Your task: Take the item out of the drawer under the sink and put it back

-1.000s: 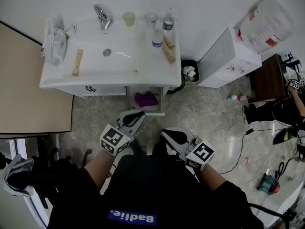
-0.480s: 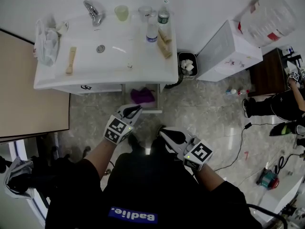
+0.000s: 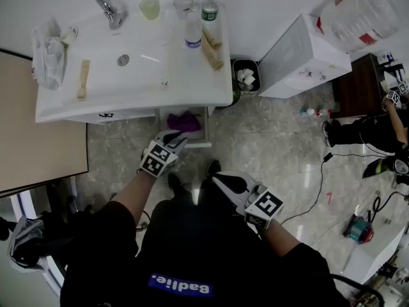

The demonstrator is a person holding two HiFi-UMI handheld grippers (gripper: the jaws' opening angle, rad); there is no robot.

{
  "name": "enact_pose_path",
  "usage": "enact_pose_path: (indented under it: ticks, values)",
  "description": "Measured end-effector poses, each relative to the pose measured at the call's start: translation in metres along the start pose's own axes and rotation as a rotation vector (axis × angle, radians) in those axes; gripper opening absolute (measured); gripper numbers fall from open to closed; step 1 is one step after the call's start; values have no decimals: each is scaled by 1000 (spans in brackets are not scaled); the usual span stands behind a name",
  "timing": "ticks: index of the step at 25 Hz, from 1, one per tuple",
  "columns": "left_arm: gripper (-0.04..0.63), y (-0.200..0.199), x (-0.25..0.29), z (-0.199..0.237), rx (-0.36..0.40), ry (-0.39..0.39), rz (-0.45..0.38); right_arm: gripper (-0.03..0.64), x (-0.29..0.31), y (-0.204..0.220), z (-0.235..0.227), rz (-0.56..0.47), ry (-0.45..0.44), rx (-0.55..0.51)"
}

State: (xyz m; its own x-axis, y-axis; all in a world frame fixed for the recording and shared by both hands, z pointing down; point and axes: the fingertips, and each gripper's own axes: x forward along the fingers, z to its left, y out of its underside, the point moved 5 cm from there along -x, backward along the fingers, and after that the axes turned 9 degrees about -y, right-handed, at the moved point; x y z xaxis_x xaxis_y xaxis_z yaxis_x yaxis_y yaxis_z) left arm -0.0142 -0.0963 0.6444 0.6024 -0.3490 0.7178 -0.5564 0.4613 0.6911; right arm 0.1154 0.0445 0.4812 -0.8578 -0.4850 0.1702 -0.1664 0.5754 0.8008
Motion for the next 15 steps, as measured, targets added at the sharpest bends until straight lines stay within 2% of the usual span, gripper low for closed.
enact_pose_path:
  ticks: [6, 11, 15]
  values:
    - [120, 12, 42, 15, 60, -19, 88, 3, -4, 12, -16, 0, 29, 37]
    - [152, 26, 72, 27, 200, -32, 166, 2, -3, 21, -25, 13, 35, 67]
    - [164, 50, 97, 38, 258, -49, 256, 2, -2, 25, -32, 19, 48, 101]
